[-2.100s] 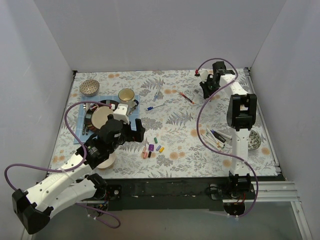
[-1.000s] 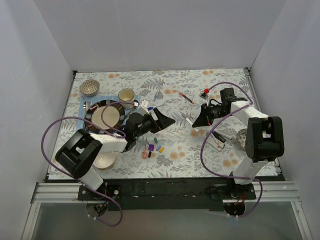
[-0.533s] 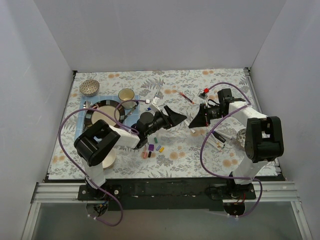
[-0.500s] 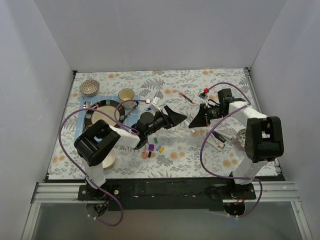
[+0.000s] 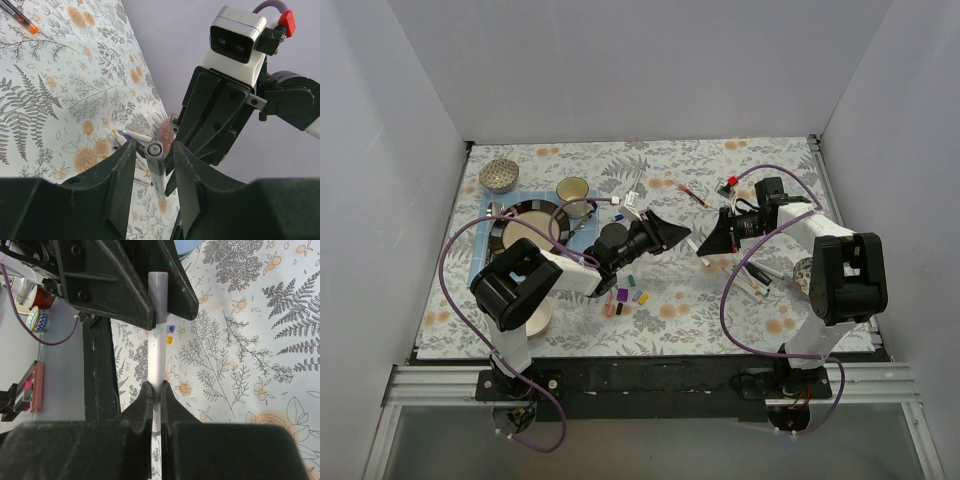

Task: Open the pen caps

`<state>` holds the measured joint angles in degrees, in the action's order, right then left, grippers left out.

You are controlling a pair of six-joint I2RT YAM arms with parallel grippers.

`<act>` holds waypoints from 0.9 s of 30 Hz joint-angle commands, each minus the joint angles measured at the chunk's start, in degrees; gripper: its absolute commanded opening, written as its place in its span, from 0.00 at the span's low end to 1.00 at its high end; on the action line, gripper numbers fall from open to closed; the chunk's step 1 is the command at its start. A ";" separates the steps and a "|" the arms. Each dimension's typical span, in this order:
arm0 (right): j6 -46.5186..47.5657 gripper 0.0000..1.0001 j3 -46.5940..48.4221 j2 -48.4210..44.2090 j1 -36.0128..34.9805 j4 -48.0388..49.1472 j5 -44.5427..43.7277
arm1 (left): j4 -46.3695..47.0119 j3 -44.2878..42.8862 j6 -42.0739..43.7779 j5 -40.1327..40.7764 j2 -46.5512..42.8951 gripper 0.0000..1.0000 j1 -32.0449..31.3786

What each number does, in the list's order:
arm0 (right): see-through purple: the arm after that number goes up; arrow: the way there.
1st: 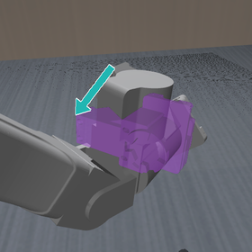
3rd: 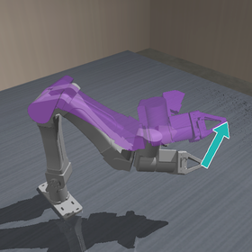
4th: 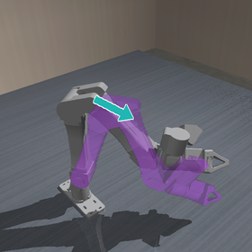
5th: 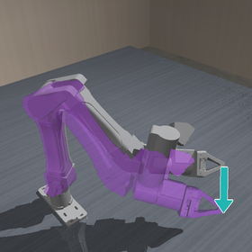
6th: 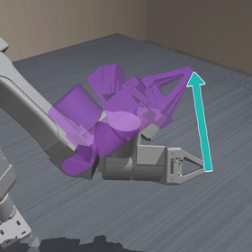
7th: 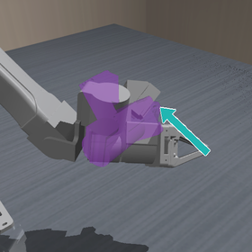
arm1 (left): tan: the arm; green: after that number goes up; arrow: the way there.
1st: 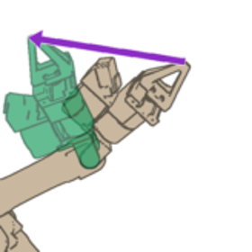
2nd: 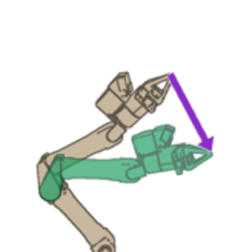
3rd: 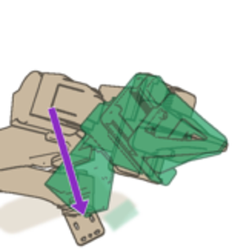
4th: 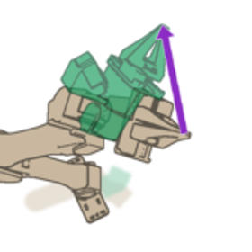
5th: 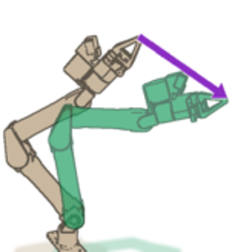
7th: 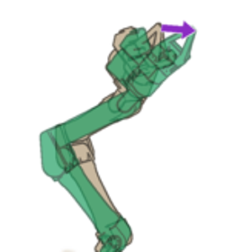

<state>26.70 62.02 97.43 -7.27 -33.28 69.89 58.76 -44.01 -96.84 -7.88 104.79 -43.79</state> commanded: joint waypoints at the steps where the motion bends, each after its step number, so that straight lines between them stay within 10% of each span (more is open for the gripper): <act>1: 0.02 0.01 -0.50 -1.01 -0.38 -0.56 2.18 | 1.00 -1.34 1.91 0.76 -0.12 0.32 -0.15; 10: 0.81 0.03 -0.76 -0.57 -0.91 -0.56 1.66 | 2.49 -1.34 2.62 -0.91 -0.29 0.00 -0.15; 11: 1.25 0.25 -0.76 -0.57 -0.99 -1.08 1.92 | 2.58 -1.26 2.62 -1.43 -0.47 0.00 -0.15; 14: 3.18 0.48 -0.41 -0.57 -1.61 -2.14 2.27 | 3.55 -1.60 2.01 -4.85 -0.12 0.00 -0.24; 19: 3.19 0.53 -0.50 -0.66 -2.49 -1.88 2.44 | 3.82 -3.71 3.05 -9.52 1.46 0.00 -1.82; 22: 3.18 0.51 -0.58 -0.57 -2.58 -1.97 3.23 | 2.50 -4.68 4.20 -9.44 1.73 0.00 -2.44; 27: 3.27 0.01 -0.76 -0.22 -2.93 -2.40 4.47 | 0.31 -5.21 7.35 -5.50 -0.02 0.00 -2.35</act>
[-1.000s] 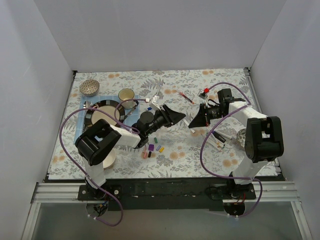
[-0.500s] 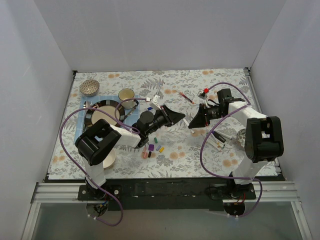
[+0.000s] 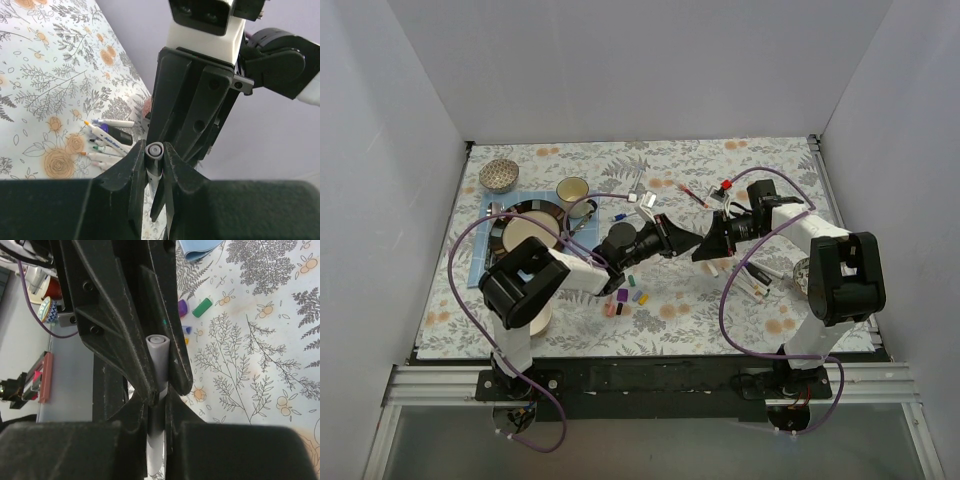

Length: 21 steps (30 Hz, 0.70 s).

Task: Open the pen caps

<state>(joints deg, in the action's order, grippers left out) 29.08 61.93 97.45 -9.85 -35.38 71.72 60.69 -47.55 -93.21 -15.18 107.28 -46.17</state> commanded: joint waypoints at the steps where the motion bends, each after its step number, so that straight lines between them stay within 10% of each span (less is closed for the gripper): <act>1: 0.98 0.01 -0.76 -0.16 -0.52 -0.74 2.89 | -2.93 -1.93 7.74 4.17 -3.74 0.00 0.47; 8: 1.86 0.01 -1.29 -0.51 -2.89 -0.84 3.42 | -8.21 -7.55 13.23 16.82 -14.46 0.00 10.74; 21: 4.05 0.01 -0.15 -0.94 -3.51 -3.03 1.68 | -8.11 -3.60 7.60 12.40 -23.52 0.00 21.12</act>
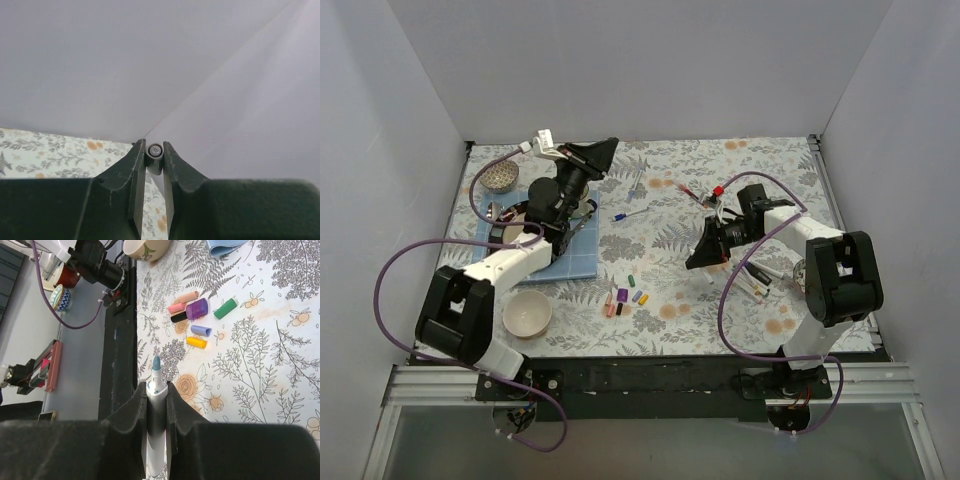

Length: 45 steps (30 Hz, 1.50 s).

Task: Open the pen caps

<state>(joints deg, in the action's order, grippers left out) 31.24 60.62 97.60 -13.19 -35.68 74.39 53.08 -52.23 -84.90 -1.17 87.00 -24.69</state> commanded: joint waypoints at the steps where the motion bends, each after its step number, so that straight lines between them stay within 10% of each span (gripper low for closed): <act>1: 1.89 0.01 1.34 -1.45 -0.17 -2.20 -4.31 | -2.78 0.81 -0.62 -4.17 -4.20 0.00 -0.36; 8: -5.58 0.01 -3.22 -10.49 -0.08 9.75 -29.63 | -45.97 -5.34 3.94 -22.00 -6.23 0.00 -0.71; 14: -4.09 0.01 -4.98 -13.14 -0.08 10.63 -44.14 | -69.48 -4.03 14.14 -15.90 -7.02 0.00 -7.11; 21: -1.98 0.01 -7.00 -12.26 0.27 10.37 -58.46 | -73.30 3.70 14.77 -6.13 -11.50 0.00 -12.49; 45: 0.48 0.14 -8.59 -13.40 4.92 8.79 -60.68 | -71.54 9.07 13.54 2.40 -10.62 0.01 -18.12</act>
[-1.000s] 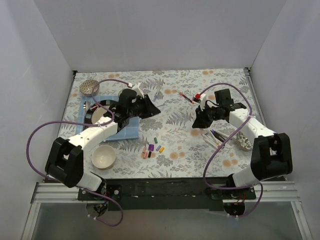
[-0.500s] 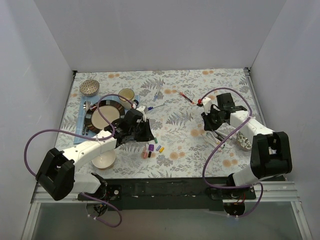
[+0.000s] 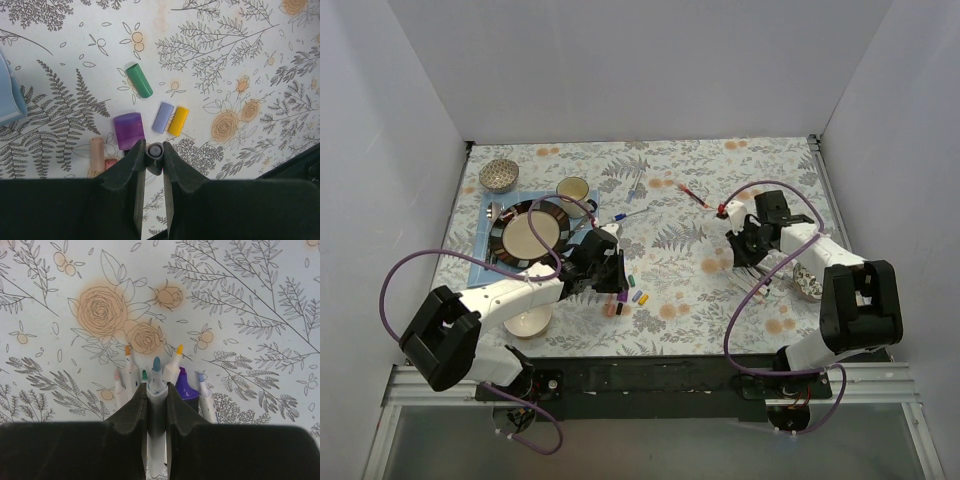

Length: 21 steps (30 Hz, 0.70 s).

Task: Open the pen caps

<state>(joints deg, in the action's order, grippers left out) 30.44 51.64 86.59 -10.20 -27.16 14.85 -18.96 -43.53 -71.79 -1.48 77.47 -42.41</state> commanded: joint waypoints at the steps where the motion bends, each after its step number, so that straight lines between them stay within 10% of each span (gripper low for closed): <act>1: 1.64 0.15 0.57 -2.47 2.89 0.18 -1.05 | 0.50 0.37 0.51 2.79 -1.27 0.01 -0.39; 21: 7.71 0.35 5.84 7.02 9.58 -1.93 -3.17 | 0.15 0.02 1.21 3.14 -1.45 0.08 -0.65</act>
<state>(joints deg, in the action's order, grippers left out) 36.32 55.00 92.44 -1.74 -27.22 10.26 -18.92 -43.55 -71.33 0.56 77.47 -42.74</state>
